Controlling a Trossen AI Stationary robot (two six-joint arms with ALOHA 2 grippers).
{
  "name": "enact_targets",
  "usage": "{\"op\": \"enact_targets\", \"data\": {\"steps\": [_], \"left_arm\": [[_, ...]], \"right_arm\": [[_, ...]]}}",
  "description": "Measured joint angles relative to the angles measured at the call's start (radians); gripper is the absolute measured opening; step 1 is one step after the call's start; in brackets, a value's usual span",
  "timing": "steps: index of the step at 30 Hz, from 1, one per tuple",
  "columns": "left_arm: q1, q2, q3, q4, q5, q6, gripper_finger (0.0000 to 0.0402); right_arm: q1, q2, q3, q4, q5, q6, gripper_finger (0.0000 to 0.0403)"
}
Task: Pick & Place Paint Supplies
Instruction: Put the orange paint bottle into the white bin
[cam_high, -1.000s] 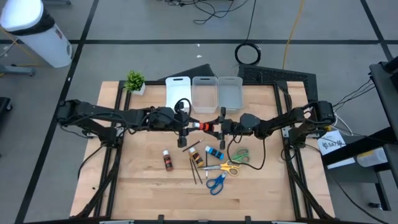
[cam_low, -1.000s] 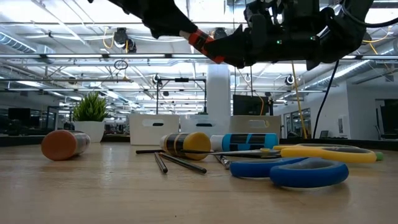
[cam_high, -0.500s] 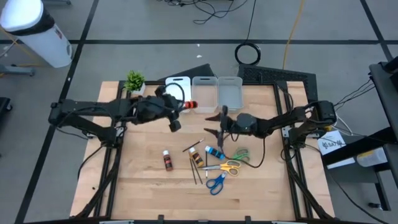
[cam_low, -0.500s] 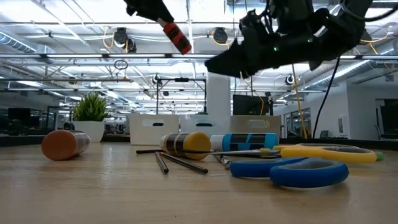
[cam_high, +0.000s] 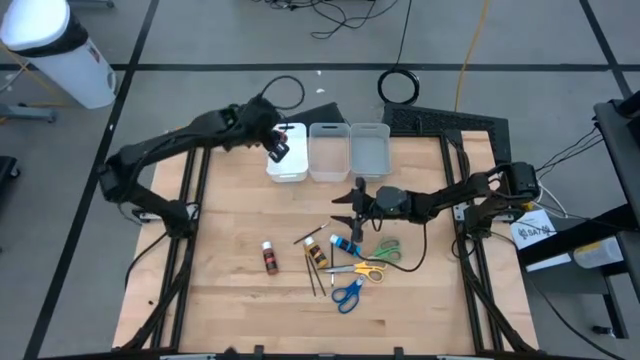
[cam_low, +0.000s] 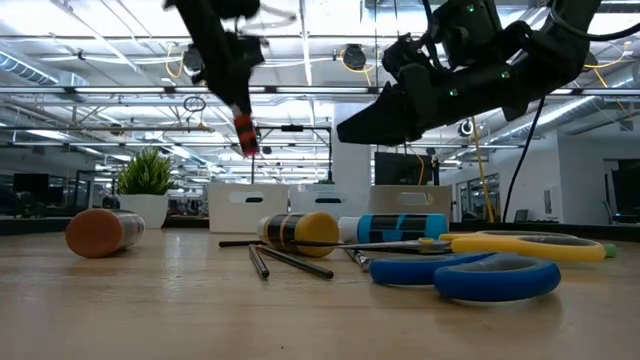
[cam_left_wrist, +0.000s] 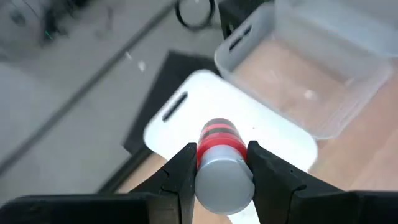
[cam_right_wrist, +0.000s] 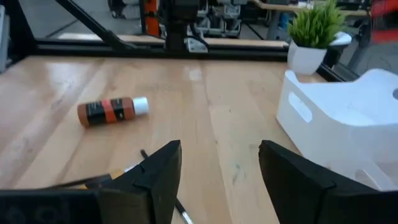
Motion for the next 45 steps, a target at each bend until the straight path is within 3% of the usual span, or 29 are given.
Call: {"op": "enact_targets", "data": {"steps": [4, 16, 29, 37, 45], "left_arm": [[0.102, 0.111, -0.001, 0.014, 0.087, 0.003, 0.0123], [0.198, 0.345, -0.001, 0.056, 0.09, 0.003, 0.0123], [0.189, 0.372, 0.001, 0.101, 0.041, -0.017, 0.0124], [0.186, 0.379, -0.003, 0.103, 0.008, -0.019, 0.0182], [0.178, 0.372, -0.003, 0.102, -0.005, 0.034, 0.0209]], "right_arm": [[0.0, 0.0, 0.0, 0.009, 0.0, 0.0, 0.0201], [0.0, 0.0, 0.0, 0.008, 0.001, -0.002, 0.0196], [0.0, 0.001, 0.0, 0.006, 0.002, -0.002, 0.0196], [0.0, 0.001, 0.0, 0.004, 0.002, -0.002, 0.0196], [0.0, 0.001, 0.0, 0.004, 0.002, -0.001, 0.0196]]}}
